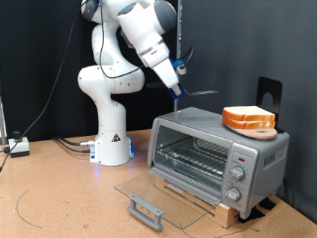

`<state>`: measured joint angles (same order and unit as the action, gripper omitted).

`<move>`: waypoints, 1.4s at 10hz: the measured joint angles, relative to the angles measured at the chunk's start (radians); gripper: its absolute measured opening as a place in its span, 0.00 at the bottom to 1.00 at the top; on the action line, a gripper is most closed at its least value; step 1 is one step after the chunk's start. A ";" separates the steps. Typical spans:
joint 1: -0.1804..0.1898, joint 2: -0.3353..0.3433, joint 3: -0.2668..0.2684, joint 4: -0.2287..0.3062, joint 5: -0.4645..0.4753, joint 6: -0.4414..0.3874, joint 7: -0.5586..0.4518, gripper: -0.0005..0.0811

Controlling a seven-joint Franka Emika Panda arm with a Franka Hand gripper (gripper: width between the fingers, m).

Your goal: Make a piece of toast with the oven

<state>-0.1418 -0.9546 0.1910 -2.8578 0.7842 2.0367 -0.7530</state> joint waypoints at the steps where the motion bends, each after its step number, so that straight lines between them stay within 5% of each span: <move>1: -0.029 0.000 -0.026 0.004 -0.028 -0.016 -0.007 0.51; 6: -0.138 0.023 -0.177 0.022 -0.168 -0.119 -0.100 0.51; 10: -0.137 0.036 -0.104 0.047 -0.186 -0.054 -0.097 0.51; 14: -0.158 0.170 0.031 0.148 -0.351 -0.054 0.006 0.51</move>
<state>-0.3000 -0.7851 0.2216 -2.7094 0.4335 1.9826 -0.7465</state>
